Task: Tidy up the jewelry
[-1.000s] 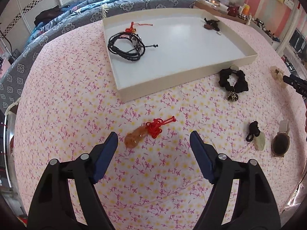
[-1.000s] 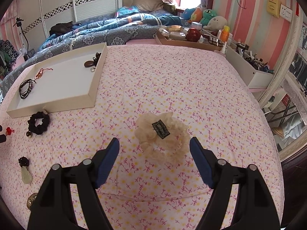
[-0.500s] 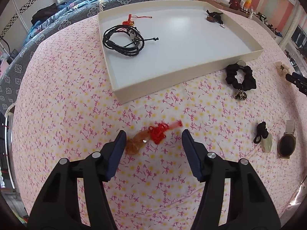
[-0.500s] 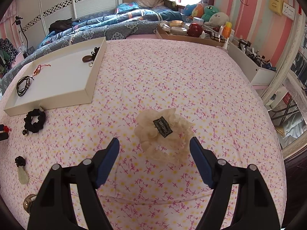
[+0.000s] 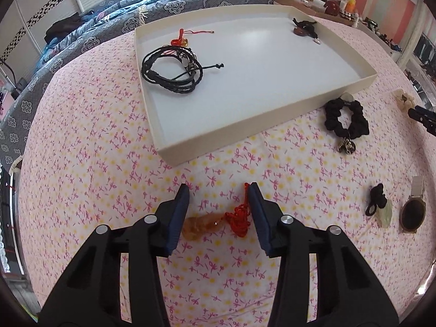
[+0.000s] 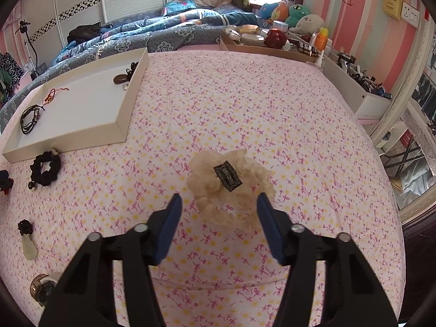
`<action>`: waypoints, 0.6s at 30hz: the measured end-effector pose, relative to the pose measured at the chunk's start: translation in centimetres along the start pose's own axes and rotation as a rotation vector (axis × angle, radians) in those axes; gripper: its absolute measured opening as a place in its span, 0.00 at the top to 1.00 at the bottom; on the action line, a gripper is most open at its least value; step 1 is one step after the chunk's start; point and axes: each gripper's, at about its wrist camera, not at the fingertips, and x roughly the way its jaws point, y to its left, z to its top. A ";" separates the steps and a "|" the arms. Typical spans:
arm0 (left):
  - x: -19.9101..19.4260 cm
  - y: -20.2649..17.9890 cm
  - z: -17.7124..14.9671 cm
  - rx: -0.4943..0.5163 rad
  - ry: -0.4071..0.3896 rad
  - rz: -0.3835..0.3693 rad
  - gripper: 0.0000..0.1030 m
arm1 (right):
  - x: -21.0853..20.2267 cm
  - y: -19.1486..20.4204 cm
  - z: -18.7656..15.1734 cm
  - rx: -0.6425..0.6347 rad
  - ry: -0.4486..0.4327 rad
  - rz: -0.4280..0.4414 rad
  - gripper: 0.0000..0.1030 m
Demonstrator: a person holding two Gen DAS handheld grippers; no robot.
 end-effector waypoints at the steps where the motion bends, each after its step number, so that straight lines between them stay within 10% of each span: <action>1: 0.1 0.1 0.1 -0.004 -0.004 0.003 0.57 | 0.1 0.0 0.0 0.002 0.003 0.004 0.53; 9: 0.4 0.5 0.4 -0.019 -0.027 0.012 0.62 | 0.9 0.1 -0.1 0.003 0.028 0.026 0.90; 18: 0.5 1.0 0.6 -0.029 -0.040 0.014 0.95 | 0.5 0.4 0.5 0.010 0.000 0.052 0.92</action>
